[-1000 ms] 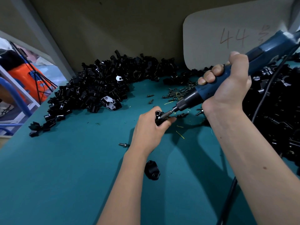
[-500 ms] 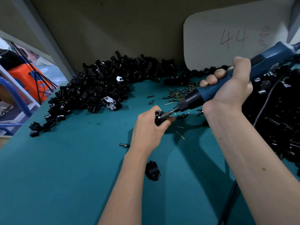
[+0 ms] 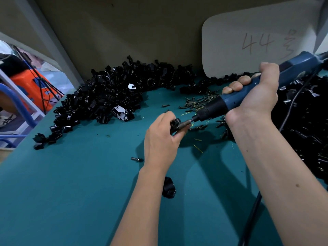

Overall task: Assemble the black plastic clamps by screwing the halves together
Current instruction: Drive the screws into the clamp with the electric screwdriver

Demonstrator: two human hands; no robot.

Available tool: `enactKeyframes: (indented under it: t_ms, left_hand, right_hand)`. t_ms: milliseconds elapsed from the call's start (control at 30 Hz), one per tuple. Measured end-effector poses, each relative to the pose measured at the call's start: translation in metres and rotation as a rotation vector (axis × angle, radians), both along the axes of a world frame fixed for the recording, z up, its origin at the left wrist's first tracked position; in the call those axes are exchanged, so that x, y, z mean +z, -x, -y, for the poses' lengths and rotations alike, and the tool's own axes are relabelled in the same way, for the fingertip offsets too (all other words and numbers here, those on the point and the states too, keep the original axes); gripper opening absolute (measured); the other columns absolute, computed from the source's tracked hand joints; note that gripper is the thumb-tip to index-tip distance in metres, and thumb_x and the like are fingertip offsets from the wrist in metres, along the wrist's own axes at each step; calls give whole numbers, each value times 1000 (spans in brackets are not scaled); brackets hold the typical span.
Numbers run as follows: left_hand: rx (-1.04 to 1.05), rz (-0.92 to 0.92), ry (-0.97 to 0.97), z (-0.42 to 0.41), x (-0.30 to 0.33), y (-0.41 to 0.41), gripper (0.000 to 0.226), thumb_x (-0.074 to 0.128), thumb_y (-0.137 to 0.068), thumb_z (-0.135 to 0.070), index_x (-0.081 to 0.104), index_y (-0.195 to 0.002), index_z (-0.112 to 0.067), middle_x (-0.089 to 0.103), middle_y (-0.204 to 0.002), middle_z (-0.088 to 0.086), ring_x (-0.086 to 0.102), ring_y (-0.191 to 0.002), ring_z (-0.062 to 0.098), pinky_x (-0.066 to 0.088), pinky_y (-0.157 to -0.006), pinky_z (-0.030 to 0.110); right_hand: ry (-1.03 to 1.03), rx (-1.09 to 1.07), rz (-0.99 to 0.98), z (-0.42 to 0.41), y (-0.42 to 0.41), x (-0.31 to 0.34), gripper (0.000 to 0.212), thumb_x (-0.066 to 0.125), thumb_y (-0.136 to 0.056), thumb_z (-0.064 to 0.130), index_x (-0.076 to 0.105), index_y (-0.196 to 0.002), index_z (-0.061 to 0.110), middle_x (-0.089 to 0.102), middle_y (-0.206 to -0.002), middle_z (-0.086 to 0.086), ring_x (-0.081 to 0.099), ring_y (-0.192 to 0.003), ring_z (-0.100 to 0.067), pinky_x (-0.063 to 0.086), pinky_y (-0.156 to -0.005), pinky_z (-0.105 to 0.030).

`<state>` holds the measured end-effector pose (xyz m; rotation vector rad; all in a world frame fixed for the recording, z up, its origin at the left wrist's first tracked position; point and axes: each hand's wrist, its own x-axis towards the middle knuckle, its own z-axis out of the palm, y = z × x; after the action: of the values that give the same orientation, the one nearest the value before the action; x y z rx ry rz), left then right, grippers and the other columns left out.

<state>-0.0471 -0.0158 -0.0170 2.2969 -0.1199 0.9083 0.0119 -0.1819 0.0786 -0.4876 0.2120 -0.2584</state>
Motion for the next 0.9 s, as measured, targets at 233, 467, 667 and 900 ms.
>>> enactKeyframes:
  t_ms: [233,467,667,900]
  left_hand:
    - [25,113,150,2,10,2,48,71,-93,-48,35,-75,-21,39,-69,-9,37,-63,14,29,-56,26]
    - [-167,-310,1499,-16,19,0,41,56,-102,-50,40,-82,-18,40,-63,-2,30,-45,9,21,-34,19]
    - [-305,-361,1781,-20,23,1,34,41,-108,-41,40,-88,-13,38,-64,1,29,-42,7,21,-31,17]
    - [-265,-366,1622,-15,23,1,34,38,-109,-40,41,-90,-13,43,-62,1,30,-43,8,20,-33,18]
  right_hand:
    - [-131,212,156,12,0,0,38,63,-96,46,47,-73,21,47,-61,7,42,-47,-10,39,-48,-24]
    - [242,301,65,8,-4,-3,51,79,-82,59,54,-92,17,56,-69,3,52,-53,-11,50,-54,-28]
    - [991,395,-45,-23,-7,-36,44,79,-83,6,47,-112,13,60,-104,-9,66,-75,-24,63,-62,-37]
    - [2001,275,50,-53,15,-65,39,80,-67,32,61,-98,16,67,-89,-4,65,-80,-27,57,-69,-34]
